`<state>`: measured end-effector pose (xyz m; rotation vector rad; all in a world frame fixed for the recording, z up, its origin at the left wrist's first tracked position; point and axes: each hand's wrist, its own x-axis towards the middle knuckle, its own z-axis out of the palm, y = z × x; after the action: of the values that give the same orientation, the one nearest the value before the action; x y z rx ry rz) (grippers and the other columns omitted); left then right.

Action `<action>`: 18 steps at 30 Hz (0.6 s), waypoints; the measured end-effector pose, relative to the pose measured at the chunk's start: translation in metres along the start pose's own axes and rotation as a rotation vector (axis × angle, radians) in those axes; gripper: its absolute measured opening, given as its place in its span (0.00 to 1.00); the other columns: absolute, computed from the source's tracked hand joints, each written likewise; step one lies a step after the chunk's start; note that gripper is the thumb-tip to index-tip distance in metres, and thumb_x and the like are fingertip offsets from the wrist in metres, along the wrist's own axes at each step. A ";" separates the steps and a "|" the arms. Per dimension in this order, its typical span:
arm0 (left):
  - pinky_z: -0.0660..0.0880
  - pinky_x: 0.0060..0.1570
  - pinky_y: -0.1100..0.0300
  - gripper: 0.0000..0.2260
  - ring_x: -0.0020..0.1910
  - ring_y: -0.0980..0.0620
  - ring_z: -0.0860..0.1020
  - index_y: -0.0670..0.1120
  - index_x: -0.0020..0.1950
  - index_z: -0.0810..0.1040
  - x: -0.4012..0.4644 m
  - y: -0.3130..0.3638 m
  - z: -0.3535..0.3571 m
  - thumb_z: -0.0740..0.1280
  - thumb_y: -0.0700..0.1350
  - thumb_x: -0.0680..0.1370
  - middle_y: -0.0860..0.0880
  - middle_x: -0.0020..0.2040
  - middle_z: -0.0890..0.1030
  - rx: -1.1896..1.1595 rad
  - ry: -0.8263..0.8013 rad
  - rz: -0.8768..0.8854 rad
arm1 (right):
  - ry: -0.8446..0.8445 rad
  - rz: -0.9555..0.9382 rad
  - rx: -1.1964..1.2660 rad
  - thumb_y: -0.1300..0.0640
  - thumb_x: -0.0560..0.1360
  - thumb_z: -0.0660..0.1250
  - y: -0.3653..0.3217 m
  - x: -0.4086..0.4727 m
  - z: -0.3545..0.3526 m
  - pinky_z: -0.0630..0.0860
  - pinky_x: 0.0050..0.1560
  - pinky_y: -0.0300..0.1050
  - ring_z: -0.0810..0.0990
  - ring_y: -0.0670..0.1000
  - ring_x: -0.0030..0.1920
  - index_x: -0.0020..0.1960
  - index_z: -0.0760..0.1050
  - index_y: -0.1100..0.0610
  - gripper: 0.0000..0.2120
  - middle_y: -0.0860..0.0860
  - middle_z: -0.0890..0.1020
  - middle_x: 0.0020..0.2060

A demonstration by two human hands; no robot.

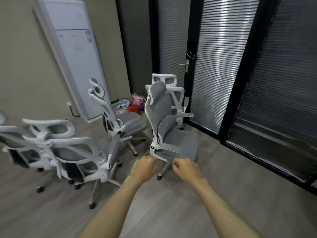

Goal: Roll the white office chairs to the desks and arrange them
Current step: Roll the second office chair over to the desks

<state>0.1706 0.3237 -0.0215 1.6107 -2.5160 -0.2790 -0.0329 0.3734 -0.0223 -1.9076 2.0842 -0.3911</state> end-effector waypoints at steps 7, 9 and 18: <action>0.76 0.52 0.48 0.12 0.58 0.43 0.77 0.51 0.60 0.77 0.120 -0.076 -0.006 0.62 0.48 0.78 0.47 0.57 0.80 0.002 0.010 -0.057 | -0.048 -0.045 0.050 0.49 0.78 0.62 -0.030 0.153 0.005 0.78 0.52 0.50 0.82 0.60 0.55 0.54 0.82 0.49 0.11 0.53 0.85 0.53; 0.77 0.51 0.48 0.10 0.57 0.43 0.78 0.52 0.58 0.77 0.157 -0.102 -0.006 0.62 0.48 0.78 0.48 0.56 0.80 -0.009 0.022 -0.068 | -0.079 -0.027 0.093 0.47 0.77 0.63 -0.038 0.200 0.012 0.78 0.51 0.49 0.82 0.58 0.54 0.53 0.82 0.48 0.11 0.51 0.86 0.51; 0.77 0.52 0.49 0.12 0.58 0.44 0.78 0.51 0.58 0.79 0.335 -0.199 -0.031 0.61 0.45 0.78 0.49 0.57 0.81 -0.139 0.091 -0.061 | -0.055 0.034 0.101 0.48 0.78 0.63 -0.068 0.395 0.002 0.78 0.54 0.50 0.82 0.56 0.55 0.55 0.81 0.45 0.10 0.47 0.85 0.53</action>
<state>0.2136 -0.0651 -0.0307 1.6108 -2.3292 -0.3701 -0.0027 -0.0262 -0.0096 -1.8031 2.0195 -0.4226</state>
